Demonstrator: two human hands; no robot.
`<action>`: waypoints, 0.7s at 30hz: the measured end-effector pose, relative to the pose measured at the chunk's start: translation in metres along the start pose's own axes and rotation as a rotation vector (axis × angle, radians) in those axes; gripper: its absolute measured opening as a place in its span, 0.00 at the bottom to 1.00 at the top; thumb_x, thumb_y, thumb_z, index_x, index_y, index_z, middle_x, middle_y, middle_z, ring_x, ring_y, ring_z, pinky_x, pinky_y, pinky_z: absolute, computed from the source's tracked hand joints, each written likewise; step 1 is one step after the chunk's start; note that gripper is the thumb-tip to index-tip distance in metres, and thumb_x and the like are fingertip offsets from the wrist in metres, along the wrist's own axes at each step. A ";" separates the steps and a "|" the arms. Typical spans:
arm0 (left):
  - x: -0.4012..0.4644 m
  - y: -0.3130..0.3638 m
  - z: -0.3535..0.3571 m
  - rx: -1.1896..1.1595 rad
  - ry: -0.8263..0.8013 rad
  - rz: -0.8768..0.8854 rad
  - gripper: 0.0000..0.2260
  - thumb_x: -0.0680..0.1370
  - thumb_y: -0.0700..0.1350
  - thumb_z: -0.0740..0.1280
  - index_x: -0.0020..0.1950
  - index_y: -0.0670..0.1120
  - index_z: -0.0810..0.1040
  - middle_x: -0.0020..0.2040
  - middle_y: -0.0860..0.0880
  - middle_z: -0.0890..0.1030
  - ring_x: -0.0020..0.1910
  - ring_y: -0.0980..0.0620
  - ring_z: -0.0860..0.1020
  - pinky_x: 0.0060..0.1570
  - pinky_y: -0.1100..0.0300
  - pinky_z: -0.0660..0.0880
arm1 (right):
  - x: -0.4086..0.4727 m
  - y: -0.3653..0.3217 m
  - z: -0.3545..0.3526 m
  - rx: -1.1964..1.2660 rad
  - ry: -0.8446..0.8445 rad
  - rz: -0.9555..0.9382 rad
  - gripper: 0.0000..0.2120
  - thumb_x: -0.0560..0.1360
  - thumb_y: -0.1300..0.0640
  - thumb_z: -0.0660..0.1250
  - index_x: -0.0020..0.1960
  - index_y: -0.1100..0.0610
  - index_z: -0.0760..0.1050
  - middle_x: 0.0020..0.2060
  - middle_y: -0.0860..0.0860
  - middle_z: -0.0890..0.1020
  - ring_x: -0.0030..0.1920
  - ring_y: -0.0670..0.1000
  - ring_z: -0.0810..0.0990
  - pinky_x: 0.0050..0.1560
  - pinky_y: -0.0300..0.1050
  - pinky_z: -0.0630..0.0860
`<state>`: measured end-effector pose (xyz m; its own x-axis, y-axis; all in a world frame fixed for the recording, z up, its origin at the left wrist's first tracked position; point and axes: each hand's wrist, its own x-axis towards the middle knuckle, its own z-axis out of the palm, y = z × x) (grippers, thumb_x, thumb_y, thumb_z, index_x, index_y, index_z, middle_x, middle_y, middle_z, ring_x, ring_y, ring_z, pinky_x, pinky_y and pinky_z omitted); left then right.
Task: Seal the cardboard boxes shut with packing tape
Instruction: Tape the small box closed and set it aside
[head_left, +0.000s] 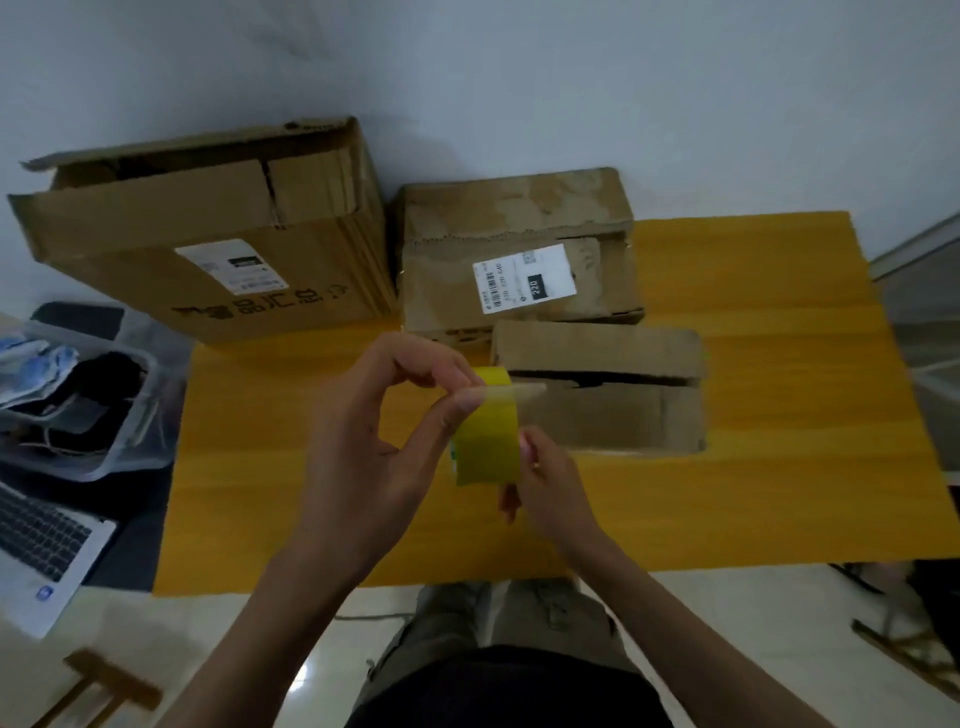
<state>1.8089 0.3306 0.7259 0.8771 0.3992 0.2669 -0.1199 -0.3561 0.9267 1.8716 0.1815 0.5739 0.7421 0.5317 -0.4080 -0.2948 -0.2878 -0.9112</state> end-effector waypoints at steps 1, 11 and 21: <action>0.004 0.003 0.010 -0.018 -0.024 0.008 0.04 0.78 0.43 0.70 0.49 0.50 0.76 0.47 0.53 0.81 0.49 0.46 0.81 0.49 0.46 0.77 | -0.009 -0.007 -0.022 0.081 0.070 -0.024 0.19 0.81 0.46 0.61 0.53 0.64 0.75 0.33 0.52 0.80 0.31 0.53 0.79 0.32 0.51 0.77; 0.047 -0.033 0.124 -0.168 -0.120 -0.073 0.04 0.76 0.35 0.72 0.47 0.40 0.78 0.44 0.41 0.80 0.43 0.41 0.80 0.45 0.42 0.79 | -0.033 -0.034 -0.135 0.178 0.027 -0.174 0.26 0.75 0.35 0.66 0.57 0.58 0.79 0.55 0.59 0.80 0.56 0.60 0.78 0.54 0.51 0.76; 0.093 -0.074 0.143 0.054 -0.221 0.008 0.05 0.79 0.32 0.68 0.45 0.39 0.76 0.47 0.44 0.82 0.52 0.47 0.82 0.53 0.44 0.79 | -0.007 -0.027 -0.139 0.109 0.056 -0.129 0.10 0.81 0.55 0.66 0.55 0.59 0.81 0.44 0.48 0.82 0.47 0.47 0.80 0.47 0.40 0.77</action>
<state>1.9657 0.2734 0.6444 0.9576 0.2030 0.2046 -0.1079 -0.4056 0.9077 1.9577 0.0750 0.6098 0.8094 0.5130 -0.2858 -0.2559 -0.1300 -0.9579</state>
